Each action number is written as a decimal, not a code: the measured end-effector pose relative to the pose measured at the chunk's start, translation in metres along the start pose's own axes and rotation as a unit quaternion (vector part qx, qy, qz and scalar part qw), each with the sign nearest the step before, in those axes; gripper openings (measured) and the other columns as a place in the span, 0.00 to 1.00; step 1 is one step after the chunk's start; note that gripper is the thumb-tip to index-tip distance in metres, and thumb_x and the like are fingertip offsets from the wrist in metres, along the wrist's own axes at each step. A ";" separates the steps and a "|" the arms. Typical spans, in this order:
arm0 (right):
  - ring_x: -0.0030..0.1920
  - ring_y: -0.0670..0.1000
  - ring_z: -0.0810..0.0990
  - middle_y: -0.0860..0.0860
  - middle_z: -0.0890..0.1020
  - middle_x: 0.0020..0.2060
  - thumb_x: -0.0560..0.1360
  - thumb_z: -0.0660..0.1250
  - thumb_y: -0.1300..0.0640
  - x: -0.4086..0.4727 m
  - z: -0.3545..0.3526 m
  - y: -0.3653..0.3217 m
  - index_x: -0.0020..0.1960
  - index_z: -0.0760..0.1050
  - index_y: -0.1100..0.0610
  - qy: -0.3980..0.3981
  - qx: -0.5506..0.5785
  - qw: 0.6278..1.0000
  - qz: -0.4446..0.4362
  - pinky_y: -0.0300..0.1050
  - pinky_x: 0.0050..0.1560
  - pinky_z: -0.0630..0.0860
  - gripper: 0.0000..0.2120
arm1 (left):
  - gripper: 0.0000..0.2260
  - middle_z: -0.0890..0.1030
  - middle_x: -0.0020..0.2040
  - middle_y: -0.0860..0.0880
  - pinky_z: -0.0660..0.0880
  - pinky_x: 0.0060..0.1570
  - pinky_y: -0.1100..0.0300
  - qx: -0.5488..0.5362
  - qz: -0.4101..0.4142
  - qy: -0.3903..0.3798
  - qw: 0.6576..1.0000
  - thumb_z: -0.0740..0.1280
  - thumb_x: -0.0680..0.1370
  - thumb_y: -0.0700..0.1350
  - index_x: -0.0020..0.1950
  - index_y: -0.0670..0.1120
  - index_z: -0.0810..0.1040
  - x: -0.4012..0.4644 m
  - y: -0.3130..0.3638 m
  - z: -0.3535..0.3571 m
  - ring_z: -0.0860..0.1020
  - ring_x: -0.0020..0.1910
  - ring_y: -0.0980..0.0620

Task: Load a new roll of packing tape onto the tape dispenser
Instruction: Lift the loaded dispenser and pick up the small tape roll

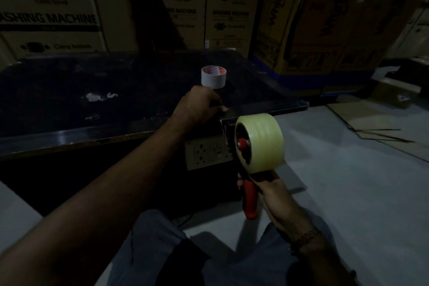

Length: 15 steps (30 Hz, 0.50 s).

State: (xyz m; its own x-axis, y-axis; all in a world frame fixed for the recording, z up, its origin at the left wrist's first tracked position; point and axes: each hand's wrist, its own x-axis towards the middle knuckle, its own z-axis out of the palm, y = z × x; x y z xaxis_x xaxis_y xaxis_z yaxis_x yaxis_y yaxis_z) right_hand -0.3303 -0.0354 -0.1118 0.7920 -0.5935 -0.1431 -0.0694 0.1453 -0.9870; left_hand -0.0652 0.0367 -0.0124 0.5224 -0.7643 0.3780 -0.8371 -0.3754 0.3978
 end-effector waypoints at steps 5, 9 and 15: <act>0.48 0.54 0.83 0.56 0.88 0.46 0.83 0.65 0.58 -0.001 0.004 -0.006 0.43 0.89 0.52 -0.033 -0.034 0.999 -0.028 0.59 0.58 0.78 0.16 | 0.22 0.88 0.58 0.54 0.82 0.58 0.45 0.039 0.021 -0.033 0.999 0.66 0.75 0.69 0.55 0.57 0.89 -0.005 -0.007 -0.005 0.84 0.59 0.52; 0.38 0.53 0.80 0.54 0.85 0.37 0.85 0.62 0.60 0.006 0.004 -0.013 0.47 0.81 0.62 -0.036 -0.032 0.998 -0.026 0.42 0.41 0.78 0.12 | 0.31 0.82 0.72 0.53 0.71 0.69 0.38 0.050 -0.011 -0.048 0.998 0.56 0.71 0.76 0.62 0.63 0.86 -0.010 -0.015 -0.001 0.76 0.72 0.46; 0.34 0.52 0.74 0.51 0.80 0.32 0.83 0.66 0.54 0.010 -0.001 -0.004 0.44 0.81 0.56 -0.039 0.010 0.999 0.001 0.48 0.42 0.71 0.12 | 0.20 0.79 0.75 0.53 0.64 0.74 0.40 0.035 -0.042 -0.064 0.996 0.66 0.78 0.69 0.63 0.62 0.85 -0.007 -0.014 0.000 0.70 0.77 0.44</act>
State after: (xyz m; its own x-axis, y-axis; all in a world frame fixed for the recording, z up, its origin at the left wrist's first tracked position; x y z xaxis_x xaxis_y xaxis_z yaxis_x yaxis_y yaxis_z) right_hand -0.3221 -0.0426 -0.1099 0.8369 -0.5297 -0.1380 -0.0595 0.1625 -0.9849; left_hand -0.0568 0.0479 -0.0205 0.5704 -0.7872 0.2344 -0.8025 -0.4735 0.3629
